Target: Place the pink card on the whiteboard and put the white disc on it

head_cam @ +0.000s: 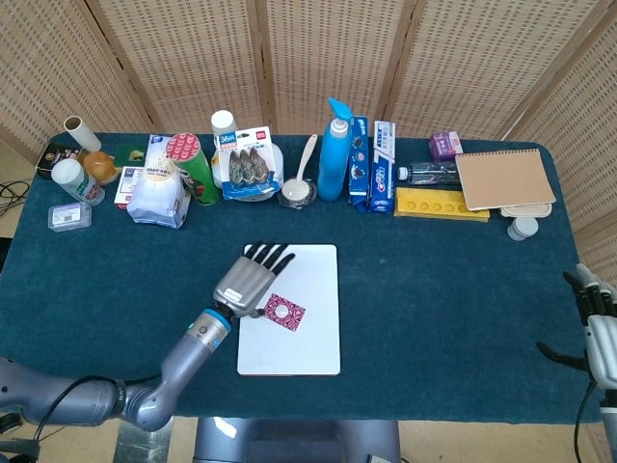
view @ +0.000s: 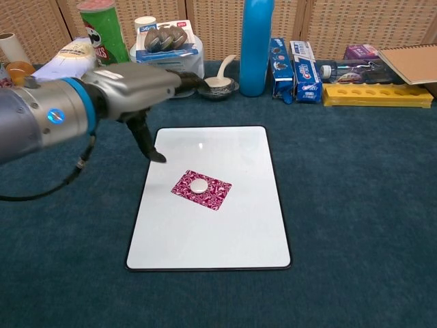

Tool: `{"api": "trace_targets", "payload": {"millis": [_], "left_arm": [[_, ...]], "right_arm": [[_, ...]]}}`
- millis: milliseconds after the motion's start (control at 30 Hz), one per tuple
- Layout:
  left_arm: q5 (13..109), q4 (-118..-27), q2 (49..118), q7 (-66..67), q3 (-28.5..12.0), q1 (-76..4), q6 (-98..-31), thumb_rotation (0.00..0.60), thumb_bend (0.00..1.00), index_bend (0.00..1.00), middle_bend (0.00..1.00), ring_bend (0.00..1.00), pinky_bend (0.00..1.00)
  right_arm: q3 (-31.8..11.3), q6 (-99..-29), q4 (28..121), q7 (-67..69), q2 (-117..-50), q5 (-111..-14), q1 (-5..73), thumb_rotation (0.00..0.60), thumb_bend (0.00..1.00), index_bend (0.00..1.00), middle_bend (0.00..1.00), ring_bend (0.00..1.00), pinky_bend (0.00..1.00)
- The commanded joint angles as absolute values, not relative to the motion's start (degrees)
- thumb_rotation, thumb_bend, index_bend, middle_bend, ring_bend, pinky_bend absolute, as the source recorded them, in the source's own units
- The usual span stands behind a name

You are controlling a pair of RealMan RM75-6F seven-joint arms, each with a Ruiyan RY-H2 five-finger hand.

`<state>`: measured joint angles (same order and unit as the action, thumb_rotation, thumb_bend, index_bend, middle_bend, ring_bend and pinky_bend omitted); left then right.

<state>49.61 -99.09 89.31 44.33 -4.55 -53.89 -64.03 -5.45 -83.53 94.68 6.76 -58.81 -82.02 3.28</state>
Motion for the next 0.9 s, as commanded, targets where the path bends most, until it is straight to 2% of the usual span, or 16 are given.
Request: {"api": "trace_targets", "payload": {"millis": [33, 300, 567, 733, 900], "left_arm": [[57.55, -104.47, 82.43, 44.22, -0.63, -47.93, -73.54, 0.6, 0.07, 0.0, 0.0, 0.0, 0.06], [72.31, -104.0, 72.1, 29.46, 6.82, -35.54, -85.95, 0.6, 0.08, 0.0, 0.0, 0.0, 0.06], [79.34, -102.9, 65.18, 17.33, 13.73, -21.66, -97.59, 0.6, 0.09, 0.0, 0.0, 0.0, 0.06], [79.23, -102.09, 63.3, 9.18, 13.89, -14.52, -103.17, 0.6, 0.09, 0.0, 0.0, 0.0, 0.06], [78.21, -99.1, 63.13, 6.63, 13.3, -12.35, -101.15, 0.6, 0.09, 0.0, 0.0, 0.0, 0.06]], "right_arm": [[-5.46, -83.64, 94.83, 6.71, -58.76, -82.14, 3.27, 0.6, 0.0, 0.0, 0.0, 0.0, 0.0], [-5.25, -84.4, 95.62, 5.73, -58.78, -83.03, 3.12, 0.6, 0.0, 0.0, 0.0, 0.0, 0.0], [-5.2, -85.76, 96.43, 5.14, -58.51, -84.09, 2.76, 0.6, 0.0, 0.0, 0.0, 0.0, 0.0], [-5.37, -86.2, 96.56, 4.94, -58.17, -83.77, 2.5, 0.6, 0.0, 0.0, 0.0, 0.0, 0.0], [-5.66, -87.32, 96.43, 3.82, -58.13, -83.83, 2.18, 0.6, 0.0, 0.0, 0.0, 0.0, 0.0]]}}
